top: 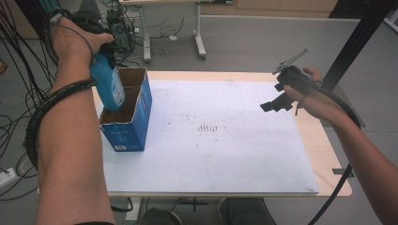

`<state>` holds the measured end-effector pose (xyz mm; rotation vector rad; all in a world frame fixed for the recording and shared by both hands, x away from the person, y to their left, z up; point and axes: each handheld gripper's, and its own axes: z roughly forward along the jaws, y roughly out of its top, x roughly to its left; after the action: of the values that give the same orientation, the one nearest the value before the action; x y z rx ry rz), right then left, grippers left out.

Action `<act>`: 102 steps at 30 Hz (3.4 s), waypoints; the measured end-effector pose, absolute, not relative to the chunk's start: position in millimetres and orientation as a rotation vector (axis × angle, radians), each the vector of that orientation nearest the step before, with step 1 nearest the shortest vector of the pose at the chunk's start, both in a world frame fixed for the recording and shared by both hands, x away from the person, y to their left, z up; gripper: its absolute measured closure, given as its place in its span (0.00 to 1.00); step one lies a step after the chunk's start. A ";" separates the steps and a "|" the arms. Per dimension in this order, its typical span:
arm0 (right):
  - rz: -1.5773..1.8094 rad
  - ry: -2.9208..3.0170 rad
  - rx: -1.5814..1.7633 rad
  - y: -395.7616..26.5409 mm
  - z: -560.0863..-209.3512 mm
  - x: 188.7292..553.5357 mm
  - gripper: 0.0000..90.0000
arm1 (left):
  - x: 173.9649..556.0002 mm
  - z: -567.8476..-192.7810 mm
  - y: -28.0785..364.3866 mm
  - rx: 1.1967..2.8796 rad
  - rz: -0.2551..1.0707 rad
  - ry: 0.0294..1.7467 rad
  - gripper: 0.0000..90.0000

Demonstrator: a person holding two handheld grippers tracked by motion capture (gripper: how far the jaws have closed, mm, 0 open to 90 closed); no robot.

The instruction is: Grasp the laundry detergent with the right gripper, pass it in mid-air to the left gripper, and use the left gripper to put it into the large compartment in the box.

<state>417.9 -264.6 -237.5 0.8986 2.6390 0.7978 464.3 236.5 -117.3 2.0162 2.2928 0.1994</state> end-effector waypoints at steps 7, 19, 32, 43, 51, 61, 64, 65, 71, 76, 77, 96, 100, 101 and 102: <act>0.794 2.644 0.899 -263.2 -239.8 417.6 0.00 | 465.9 -130.1 235.3 2.022 0.193 2.292 0.40; 0.785 2.647 0.897 -261.4 -242.6 417.4 0.00 | 467.5 -157.9 234.4 2.044 0.185 2.282 0.40; 0.771 2.653 0.903 -261.4 -246.1 418.1 0.00 | 468.1 -192.9 231.2 2.063 0.165 2.268 0.40; 0.767 2.657 0.903 -258.7 -250.0 418.7 0.00 | 467.5 -217.2 229.8 2.077 0.164 2.265 0.40; 0.761 2.661 0.906 -258.1 -252.2 420.3 0.00 | 467.8 -232.9 228.6 2.084 0.150 2.266 0.40; 0.755 2.665 0.898 -255.1 -254.3 421.4 0.00 | 467.8 -248.5 225.7 2.105 0.139 2.257 0.40; 0.756 2.663 0.901 -256.0 -254.5 421.4 0.00 | 467.6 -252.9 225.9 2.113 0.138 2.257 0.40; 0.755 2.662 0.904 -256.5 -254.7 421.3 0.00 | 467.6 -253.9 225.9 2.115 0.137 2.257 0.40; 0.748 2.658 0.907 -258.9 -255.7 421.3 0.00 | 468.2 -260.2 226.1 2.126 0.129 2.259 0.40; 0.744 2.661 0.905 -258.6 -256.6 421.4 0.00 | 469.0 -264.0 224.9 2.128 0.128 2.254 0.40; 0.742 2.661 0.906 -258.6 -256.7 421.4 0.00 | 469.1 -265.1 224.9 2.129 0.124 2.255 0.40; 0.739 2.656 0.916 -259.8 -259.2 422.1 0.00 | 471.9 -272.5 226.2 2.138 0.124 2.254 0.40; 0.740 2.656 0.914 -258.9 -259.3 422.5 0.00 | 471.7 -272.7 227.1 2.134 0.122 2.254 0.40; 0.739 2.656 0.915 -258.7 -259.3 422.6 0.00 | 471.7 -272.7 227.4 2.133 0.119 2.254 0.40; 0.739 2.656 0.915 -258.4 -259.4 422.6 0.00 | 471.6 -273.0 227.7 2.128 0.123 2.254 0.40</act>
<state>422.6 -258.4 -259.4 0.9150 2.6560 0.7390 471.6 227.7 -273.0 2.1282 2.2541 0.1228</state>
